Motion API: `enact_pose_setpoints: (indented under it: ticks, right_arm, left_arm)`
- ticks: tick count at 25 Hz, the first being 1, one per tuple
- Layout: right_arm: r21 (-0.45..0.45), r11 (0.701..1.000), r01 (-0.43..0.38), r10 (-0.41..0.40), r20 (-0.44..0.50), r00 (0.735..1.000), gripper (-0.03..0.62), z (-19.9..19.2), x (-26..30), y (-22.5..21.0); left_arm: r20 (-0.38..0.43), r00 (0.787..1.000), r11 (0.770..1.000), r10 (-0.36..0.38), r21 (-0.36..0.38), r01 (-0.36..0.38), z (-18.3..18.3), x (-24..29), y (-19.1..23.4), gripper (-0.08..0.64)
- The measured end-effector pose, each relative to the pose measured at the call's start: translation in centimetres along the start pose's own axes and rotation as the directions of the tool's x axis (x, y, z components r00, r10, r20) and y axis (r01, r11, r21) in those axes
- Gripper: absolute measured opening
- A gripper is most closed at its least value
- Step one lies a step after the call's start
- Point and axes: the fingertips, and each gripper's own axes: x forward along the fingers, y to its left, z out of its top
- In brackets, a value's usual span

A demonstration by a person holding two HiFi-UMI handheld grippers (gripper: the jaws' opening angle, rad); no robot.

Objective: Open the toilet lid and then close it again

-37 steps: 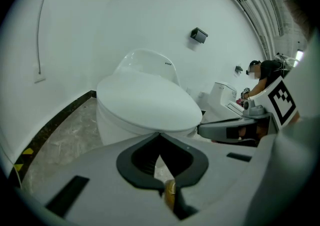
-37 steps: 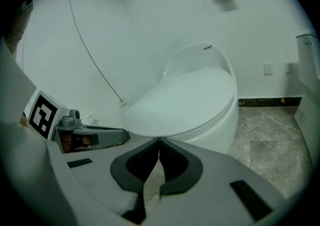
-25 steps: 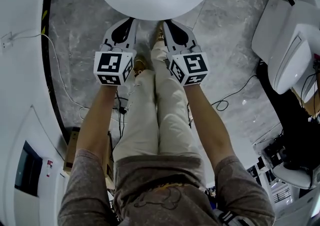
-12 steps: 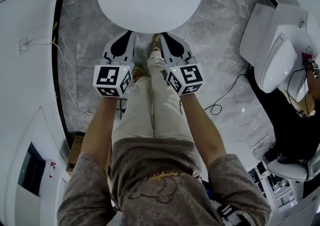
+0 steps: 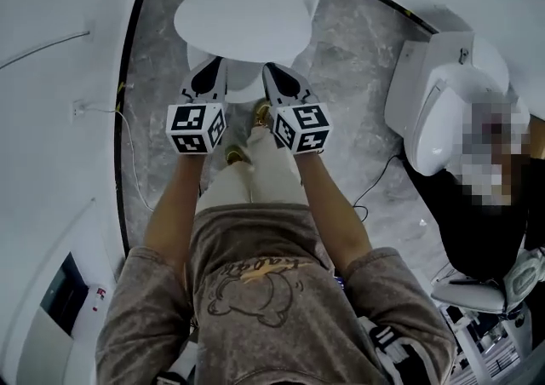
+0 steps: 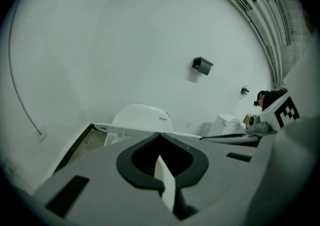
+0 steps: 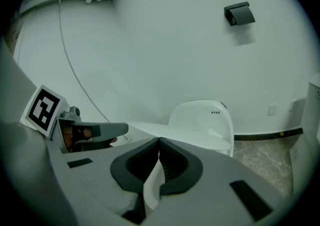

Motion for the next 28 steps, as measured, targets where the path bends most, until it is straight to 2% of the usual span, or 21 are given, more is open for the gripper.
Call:
enact_pose_setpoints:
  ticks: [5,10,20,28]
  right_arm:
    - [-0.023,1.0,-0.019,0.019,0.01,1.0,0.028,6.1,1.3,-1.5]
    - [-0.033,0.999,0.029,-0.03,-0.007,1.0,0.028,9.9,3.1,-3.6]
    - [0.01,0.988,0.153,-0.153,0.015,0.988,0.028,18.0,6.6,-8.4]
    - [0.002,0.975,0.224,-0.224,0.047,0.974,0.028,22.3,8.8,-12.4]
  left_arm:
    - [0.04,0.999,1.0,-0.002,0.006,0.002,6.3,2.7,-0.1,0.009]
    - [0.064,0.996,0.997,-0.063,0.046,0.06,10.9,5.5,-0.2,0.009]
    - [-0.009,0.979,0.969,-0.204,0.137,0.203,18.3,12.7,-0.7,0.009]
    - [-0.039,0.957,0.936,-0.287,0.2,0.289,21.7,16.5,-0.5,0.009]
